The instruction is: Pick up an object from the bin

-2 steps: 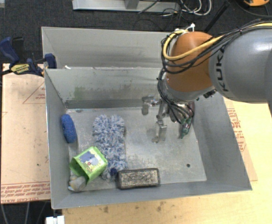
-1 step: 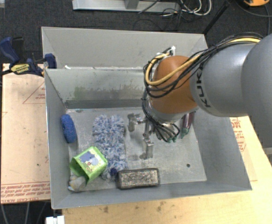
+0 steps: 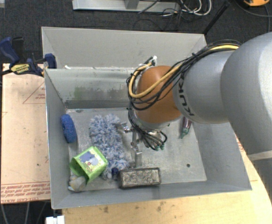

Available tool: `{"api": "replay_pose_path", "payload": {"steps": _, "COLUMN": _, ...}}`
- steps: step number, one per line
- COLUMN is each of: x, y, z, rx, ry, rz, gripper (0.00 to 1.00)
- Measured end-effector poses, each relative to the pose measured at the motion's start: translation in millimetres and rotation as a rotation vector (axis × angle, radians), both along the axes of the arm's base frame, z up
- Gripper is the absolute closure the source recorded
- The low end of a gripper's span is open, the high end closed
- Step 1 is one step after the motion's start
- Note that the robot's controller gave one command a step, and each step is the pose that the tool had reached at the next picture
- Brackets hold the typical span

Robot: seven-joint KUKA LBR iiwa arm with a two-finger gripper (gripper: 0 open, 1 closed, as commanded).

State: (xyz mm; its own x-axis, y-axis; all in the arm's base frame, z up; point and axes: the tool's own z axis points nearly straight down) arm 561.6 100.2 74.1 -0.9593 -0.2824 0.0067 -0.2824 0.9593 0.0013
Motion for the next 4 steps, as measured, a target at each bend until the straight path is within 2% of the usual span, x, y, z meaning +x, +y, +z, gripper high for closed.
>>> {"api": "replay_pose_path", "payload": {"steps": 1, "x": 6.1, "y": 55.8, "z": 15.4, "rx": 0.0, "ry": -0.009, "rz": 0.004, "gripper": 0.0}}
{"api": "replay_pose_path", "payload": {"steps": 2, "x": 2.4, "y": 74.2, "z": -2.0, "rx": 0.001, "ry": -0.007, "rz": 0.159, "gripper": 1.0}}
{"api": "replay_pose_path", "payload": {"steps": 4, "x": 2.7, "y": 69.8, "z": -2.2, "rx": 0.004, "ry": -0.009, "rz": 0.193, "gripper": 1.0}}
